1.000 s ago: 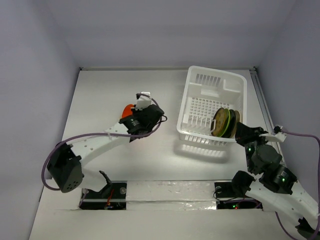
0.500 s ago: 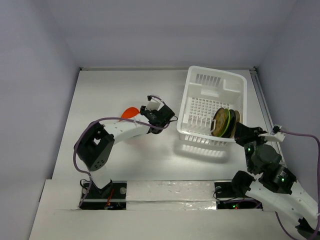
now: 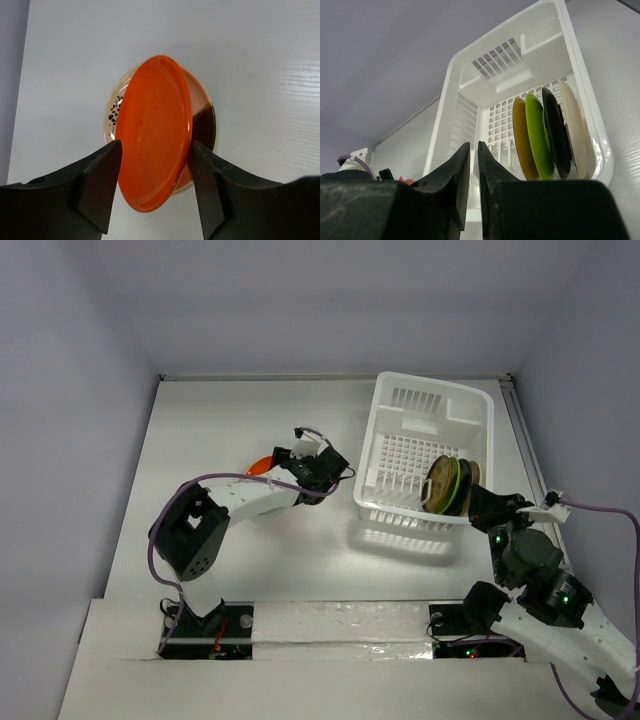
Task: Unload the plates from the dish rack
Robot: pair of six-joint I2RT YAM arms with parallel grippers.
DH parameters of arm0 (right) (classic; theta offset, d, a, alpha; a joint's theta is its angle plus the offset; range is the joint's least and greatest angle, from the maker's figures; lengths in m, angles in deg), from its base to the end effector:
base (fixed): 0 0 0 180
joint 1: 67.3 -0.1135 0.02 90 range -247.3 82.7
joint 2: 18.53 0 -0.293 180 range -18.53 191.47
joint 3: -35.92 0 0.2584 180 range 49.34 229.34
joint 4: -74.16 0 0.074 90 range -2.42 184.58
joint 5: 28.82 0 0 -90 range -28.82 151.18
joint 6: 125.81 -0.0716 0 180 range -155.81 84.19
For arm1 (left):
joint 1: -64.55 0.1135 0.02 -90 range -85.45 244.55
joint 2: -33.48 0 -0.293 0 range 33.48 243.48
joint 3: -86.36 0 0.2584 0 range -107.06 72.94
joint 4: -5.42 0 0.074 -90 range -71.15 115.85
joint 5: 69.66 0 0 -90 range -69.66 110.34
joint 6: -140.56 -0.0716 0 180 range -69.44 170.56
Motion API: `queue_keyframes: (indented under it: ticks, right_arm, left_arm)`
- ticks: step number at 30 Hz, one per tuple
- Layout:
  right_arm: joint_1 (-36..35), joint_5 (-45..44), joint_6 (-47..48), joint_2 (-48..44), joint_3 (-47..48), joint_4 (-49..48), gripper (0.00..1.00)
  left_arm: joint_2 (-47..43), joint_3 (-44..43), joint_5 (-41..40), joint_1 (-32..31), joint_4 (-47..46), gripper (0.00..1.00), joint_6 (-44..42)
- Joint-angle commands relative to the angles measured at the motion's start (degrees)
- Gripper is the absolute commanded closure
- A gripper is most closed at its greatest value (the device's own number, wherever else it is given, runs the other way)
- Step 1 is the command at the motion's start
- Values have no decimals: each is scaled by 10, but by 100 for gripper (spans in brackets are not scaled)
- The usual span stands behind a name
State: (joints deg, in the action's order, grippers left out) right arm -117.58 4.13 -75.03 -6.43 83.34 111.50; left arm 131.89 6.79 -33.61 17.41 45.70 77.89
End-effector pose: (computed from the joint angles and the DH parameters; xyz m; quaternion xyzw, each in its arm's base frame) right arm 0.0828 0.0056 0.3203 0.2692 0.6611 0.1856 0.6753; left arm 0.2921 -0.2297 0.2202 0.0288 0.8670 0.2045 0.4535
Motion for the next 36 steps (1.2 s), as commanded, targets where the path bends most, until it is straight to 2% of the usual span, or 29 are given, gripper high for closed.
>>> queue_keyframes:
  ticks: [1,2,5,13,19,28,31,32,34,35,36]
  right_arm:
    - [-2,-3,6,-1,1,-25,83]
    - [-2,-3,6,-1,2,-25,83]
    - [-2,-5,6,-1,2,-24,83]
    - [-2,-3,6,5,2,-23,83]
    - [-2,-4,6,4,1,-23,83]
    - [-2,-1,8,13,4,-26,83]
    - [-2,-2,8,13,3,-27,83]
    - [-2,-2,9,12,3,-27,83]
    - [-2,-2,9,12,3,-27,83]
    - [-2,-3,10,12,3,-27,84]
    - [-2,-4,10,12,3,-27,88]
  left_arm:
    - [-23,-21,-12,2,2,43,3]
    - [-27,-19,-12,2,2,37,3]
    - [-25,-17,-5,2,-1,29,-3]
    - [-32,-18,3,7,-4,28,5]
    - [-52,-15,32,19,-5,23,17]
    - [-159,-12,96,19,-66,22,8]
    - [-166,-29,118,19,-55,32,13]
    - [-179,-28,154,19,-65,44,11]
    - [-196,-24,199,10,-107,59,10]
    - [-210,-23,246,-4,-126,73,10]
    - [-215,-24,267,-14,-143,79,10]
